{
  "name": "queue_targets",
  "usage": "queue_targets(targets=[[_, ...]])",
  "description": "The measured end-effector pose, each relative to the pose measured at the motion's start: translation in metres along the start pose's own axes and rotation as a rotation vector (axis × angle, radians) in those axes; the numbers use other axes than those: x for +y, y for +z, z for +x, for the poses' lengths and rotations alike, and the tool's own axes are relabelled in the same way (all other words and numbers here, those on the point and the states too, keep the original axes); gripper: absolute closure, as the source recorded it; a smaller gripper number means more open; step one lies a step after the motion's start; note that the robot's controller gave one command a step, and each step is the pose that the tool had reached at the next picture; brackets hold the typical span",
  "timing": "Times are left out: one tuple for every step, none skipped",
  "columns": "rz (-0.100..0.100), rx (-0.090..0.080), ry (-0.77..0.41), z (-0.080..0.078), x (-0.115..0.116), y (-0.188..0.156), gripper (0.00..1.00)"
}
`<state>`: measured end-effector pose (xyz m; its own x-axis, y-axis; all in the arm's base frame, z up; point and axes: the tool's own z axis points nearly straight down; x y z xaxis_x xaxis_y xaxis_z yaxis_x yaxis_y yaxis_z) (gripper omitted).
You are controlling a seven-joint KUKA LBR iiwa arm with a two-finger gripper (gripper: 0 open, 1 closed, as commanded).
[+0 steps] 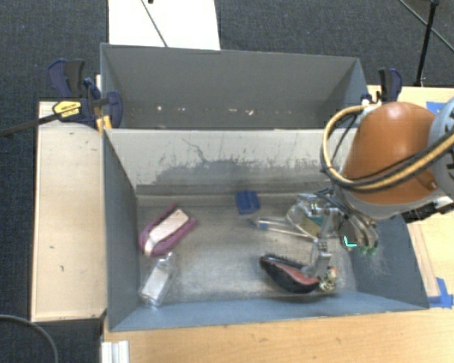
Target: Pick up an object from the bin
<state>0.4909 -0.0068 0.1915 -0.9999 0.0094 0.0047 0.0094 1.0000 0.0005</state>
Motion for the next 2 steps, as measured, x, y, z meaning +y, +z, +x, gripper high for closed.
queue_targets(targets=[[0.002,-0.006,-0.156,0.0098,-0.0263,0.1039,0.00],[0.002,-0.003,-0.155,0.0104,-0.0272,0.1057,1.00]])
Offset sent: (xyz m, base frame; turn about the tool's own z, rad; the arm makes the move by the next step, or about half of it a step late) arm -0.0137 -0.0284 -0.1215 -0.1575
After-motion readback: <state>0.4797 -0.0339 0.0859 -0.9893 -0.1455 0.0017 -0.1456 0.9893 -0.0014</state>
